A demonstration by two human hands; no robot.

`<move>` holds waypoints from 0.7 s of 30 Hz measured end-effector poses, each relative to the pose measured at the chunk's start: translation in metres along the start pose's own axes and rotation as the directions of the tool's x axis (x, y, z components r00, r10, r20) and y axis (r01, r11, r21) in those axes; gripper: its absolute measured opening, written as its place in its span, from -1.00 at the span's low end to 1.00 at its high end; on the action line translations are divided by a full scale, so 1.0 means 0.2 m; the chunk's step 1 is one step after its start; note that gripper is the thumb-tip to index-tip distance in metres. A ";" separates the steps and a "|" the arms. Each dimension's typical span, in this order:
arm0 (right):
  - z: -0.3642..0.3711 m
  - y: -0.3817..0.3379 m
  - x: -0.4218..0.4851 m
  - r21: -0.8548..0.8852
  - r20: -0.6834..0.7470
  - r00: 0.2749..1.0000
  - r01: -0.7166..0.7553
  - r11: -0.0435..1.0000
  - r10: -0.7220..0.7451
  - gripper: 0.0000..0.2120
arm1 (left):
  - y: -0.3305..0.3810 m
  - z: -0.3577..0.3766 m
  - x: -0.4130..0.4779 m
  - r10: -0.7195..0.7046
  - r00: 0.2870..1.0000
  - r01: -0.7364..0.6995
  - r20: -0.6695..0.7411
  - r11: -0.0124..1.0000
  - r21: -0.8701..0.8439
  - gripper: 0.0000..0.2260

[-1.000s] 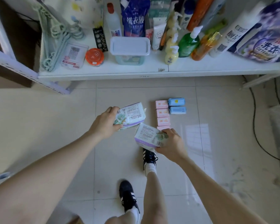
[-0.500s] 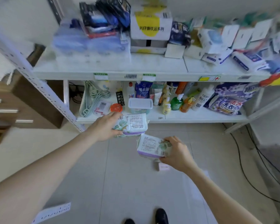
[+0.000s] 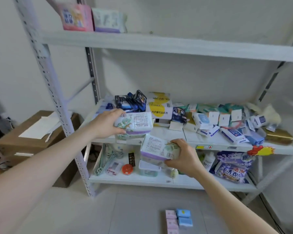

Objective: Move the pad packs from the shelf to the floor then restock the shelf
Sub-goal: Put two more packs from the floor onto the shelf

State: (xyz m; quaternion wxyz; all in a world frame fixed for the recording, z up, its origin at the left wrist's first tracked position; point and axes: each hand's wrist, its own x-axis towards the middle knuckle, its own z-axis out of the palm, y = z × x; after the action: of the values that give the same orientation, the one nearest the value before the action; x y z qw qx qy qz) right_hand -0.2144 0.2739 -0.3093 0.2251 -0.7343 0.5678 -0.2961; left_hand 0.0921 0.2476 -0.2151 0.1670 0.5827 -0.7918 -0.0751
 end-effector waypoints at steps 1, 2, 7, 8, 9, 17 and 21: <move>-0.05 -0.05 0.02 0.002 -0.014 1.000 0.026 1.000 -0.026 -0.35 | 0.02 -0.08 0.01 0.007 1.000 -0.007 -0.029 1.000 0.006 -0.33; -0.10 -0.10 0.03 0.005 -0.027 0.998 0.051 0.999 -0.051 -0.35 | 0.05 -0.16 0.01 0.017 0.998 -0.016 -0.056 1.000 0.013 -0.33; -0.32 -0.35 0.10 -0.004 -0.120 0.979 0.167 0.986 -0.166 -0.34 | 0.14 -0.53 0.01 0.066 0.982 -0.055 -0.177 0.996 0.066 -0.41; -0.36 -0.40 0.12 -0.013 -0.138 0.973 0.186 0.982 -0.186 -0.34 | 0.15 -0.60 0.01 0.070 0.979 -0.057 -0.190 0.996 0.074 -0.42; -0.39 -0.45 0.13 -0.018 -0.151 0.967 0.204 0.979 -0.205 -0.35 | 0.16 -0.67 0.00 0.072 0.977 -0.057 -0.202 0.995 0.077 -0.42; -0.60 -0.79 0.23 0.034 -0.231 0.920 0.333 0.942 -0.317 -0.47 | 0.23 -1.11 -0.05 0.048 0.949 -0.037 -0.311 0.998 0.043 -0.41; -0.67 -0.91 0.30 0.050 -0.233 0.907 0.371 0.927 -0.351 -0.46 | 0.23 -1.26 -0.01 0.017 0.931 -0.017 -0.364 1.000 0.003 -0.43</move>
State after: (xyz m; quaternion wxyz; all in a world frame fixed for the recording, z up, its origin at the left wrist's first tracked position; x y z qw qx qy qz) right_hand -0.1681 0.2629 -0.0800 0.1362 -0.7780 0.4290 -0.4383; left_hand 0.1399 0.2834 0.0335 0.3116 0.5795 -0.7522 0.0354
